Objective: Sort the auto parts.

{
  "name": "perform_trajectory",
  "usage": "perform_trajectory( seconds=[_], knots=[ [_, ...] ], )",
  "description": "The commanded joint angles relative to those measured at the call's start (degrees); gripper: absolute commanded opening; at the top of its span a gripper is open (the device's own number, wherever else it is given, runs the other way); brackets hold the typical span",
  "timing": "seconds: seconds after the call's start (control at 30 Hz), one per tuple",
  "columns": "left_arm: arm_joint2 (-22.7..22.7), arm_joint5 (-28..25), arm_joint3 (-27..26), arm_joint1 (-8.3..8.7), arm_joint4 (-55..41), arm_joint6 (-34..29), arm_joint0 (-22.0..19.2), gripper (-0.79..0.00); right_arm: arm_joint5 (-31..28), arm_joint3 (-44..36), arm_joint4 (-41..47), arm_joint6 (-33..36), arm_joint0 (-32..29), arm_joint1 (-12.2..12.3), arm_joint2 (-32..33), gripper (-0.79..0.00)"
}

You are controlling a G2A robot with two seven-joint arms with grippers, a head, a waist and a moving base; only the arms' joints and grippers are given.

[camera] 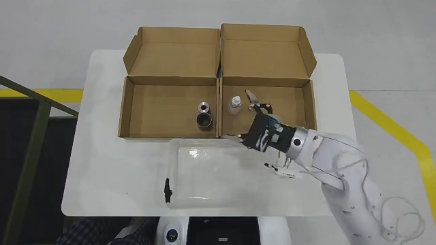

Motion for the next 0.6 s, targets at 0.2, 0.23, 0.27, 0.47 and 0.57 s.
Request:
perform_trajectory(
  seconds=[0.2, 0.23, 0.27, 0.47, 0.57],
  knots=[
    [0.0, 0.0, 0.0, 0.0, 0.0, 0.0, 0.0, 0.0, 0.2, 0.5, -1.2, -9.7, -9.0, 1.3, 10.2, 0.0],
    [0.0, 0.0, 0.0, 0.0, 0.0, 0.0, 0.0, 0.0, 0.3, 0.7, -1.4, -10.6, -10.0, 1.4, 11.5, 0.0],
    [0.0, 0.0, 0.0, 0.0, 0.0, 0.0, 0.0, 0.0, 0.2, 0.8, -1.4, -11.4, -11.0, 1.6, 12.6, 0.0],
    [0.0, 0.0, 0.0, 0.0, 0.0, 0.0, 0.0, 0.0, 0.9, 1.8, -0.8, -16.9, -16.2, 2.1, 18.9, 0.0],
    [0.0, 0.0, 0.0, 0.0, 0.0, 0.0, 0.0, 0.0, 1.3, 2.2, -0.7, -19.6, -18.8, 2.3, 21.7, 0.0]
  ],
)
